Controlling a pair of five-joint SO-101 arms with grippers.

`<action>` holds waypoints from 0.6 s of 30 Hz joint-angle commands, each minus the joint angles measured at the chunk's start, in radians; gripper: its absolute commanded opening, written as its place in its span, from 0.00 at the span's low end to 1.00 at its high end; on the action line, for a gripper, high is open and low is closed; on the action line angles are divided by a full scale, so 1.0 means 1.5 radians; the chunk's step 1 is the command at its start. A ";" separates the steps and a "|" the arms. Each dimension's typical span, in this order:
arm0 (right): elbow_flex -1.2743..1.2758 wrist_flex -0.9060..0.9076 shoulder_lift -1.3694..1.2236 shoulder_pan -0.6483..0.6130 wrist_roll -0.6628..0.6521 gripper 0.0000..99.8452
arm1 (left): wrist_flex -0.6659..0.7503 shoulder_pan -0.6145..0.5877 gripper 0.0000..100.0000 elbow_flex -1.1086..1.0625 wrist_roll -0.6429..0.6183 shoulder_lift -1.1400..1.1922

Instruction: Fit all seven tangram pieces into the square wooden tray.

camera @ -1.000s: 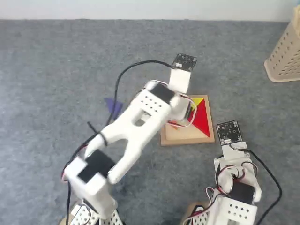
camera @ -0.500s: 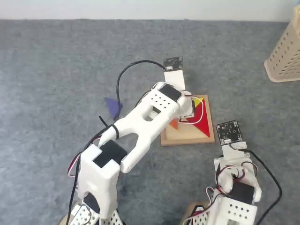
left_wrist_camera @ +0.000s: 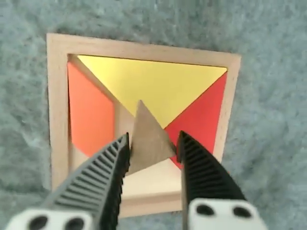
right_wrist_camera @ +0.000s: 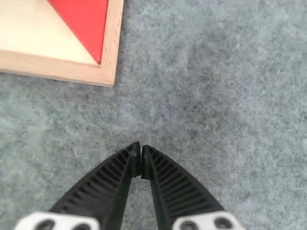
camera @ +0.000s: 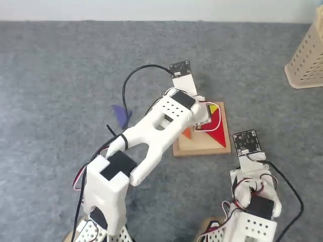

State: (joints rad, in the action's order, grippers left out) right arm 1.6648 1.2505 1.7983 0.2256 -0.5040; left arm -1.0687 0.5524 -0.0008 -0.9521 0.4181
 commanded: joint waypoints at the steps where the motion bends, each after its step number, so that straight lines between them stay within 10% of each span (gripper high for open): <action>1: 0.012 0.007 0.010 0.009 -0.006 0.01 | 0.012 0.002 0.28 0.030 -0.025 -0.006; 10: 0.012 0.007 0.010 0.009 -0.006 0.01 | 0.010 0.001 0.31 0.029 -0.031 -0.013; 18: 0.012 0.007 0.010 0.009 -0.006 0.01 | -0.135 -0.015 0.19 0.076 0.439 -0.033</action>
State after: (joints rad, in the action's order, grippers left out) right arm 1.6648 1.2505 1.7983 0.2256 -0.5040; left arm -1.1976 0.5355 0.0606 -0.5900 0.4196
